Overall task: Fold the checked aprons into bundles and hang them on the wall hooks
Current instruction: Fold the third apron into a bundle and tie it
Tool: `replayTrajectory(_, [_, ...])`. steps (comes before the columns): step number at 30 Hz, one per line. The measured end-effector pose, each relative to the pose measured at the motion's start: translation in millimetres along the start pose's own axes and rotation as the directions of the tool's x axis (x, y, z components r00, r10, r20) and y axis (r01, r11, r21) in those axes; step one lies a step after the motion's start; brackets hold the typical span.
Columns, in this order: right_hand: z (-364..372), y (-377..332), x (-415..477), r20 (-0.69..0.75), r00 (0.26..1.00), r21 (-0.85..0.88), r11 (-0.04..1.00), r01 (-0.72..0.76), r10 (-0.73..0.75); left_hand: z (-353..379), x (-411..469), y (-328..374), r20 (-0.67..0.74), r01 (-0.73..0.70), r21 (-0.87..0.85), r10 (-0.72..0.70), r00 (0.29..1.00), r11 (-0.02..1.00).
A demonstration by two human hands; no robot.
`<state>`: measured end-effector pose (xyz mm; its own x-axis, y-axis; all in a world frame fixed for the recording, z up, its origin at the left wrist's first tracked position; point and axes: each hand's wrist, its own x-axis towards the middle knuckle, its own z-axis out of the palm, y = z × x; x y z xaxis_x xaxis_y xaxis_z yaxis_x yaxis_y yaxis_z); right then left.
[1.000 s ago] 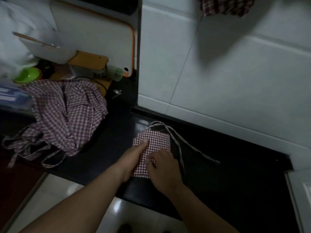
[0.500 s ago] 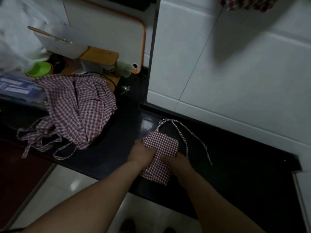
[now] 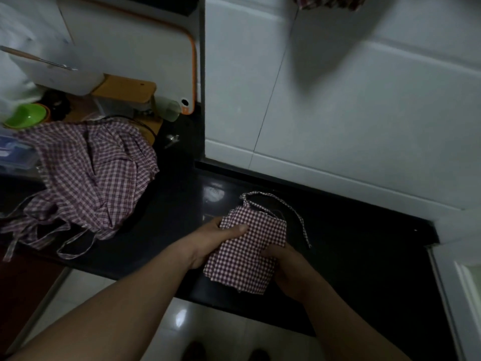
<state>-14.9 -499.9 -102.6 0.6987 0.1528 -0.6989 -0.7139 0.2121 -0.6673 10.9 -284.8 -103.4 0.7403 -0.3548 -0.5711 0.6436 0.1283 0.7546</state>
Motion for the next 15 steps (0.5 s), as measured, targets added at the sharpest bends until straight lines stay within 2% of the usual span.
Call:
replayTrajectory(2, [-6.6, 0.2, -0.8, 0.003, 1.000, 0.012, 1.000, 0.007, -0.007, 2.5, 2.3, -1.8, -0.015, -0.010, -0.016, 0.010, 1.000, 1.000])
replayTrajectory(4, [-11.3, -1.4, -1.6, 0.025, 1.000, 0.039, 0.999, 0.009, -0.010, 5.3, 2.2, -2.2, 0.028, -0.017, -0.033, 0.018, 0.999, 0.999])
replayTrajectory(8, [-14.9, -7.7, -0.4, 0.042, 0.999, 0.042, 0.999, -0.011, 0.009, 1.9, -2.3, -3.5, 0.117, 0.108, -0.125, -0.093, 0.989, 0.986])
replayTrajectory(12, [-12.2, -8.3, 4.8, 0.012, 0.996, -0.108, 0.991, -0.085, 0.086, 1.0, 3.3, -12.7, 0.043, 0.077, -0.106, -0.072, 0.996, 0.991])
replayTrajectory(15, [-6.3, -8.4, 7.7, -0.020, 0.998, -0.309, 0.949, -0.064, 0.060, 2.2, 10.1, -23.9, -0.064, 0.015, -0.042, -0.017, 0.998, 0.999])
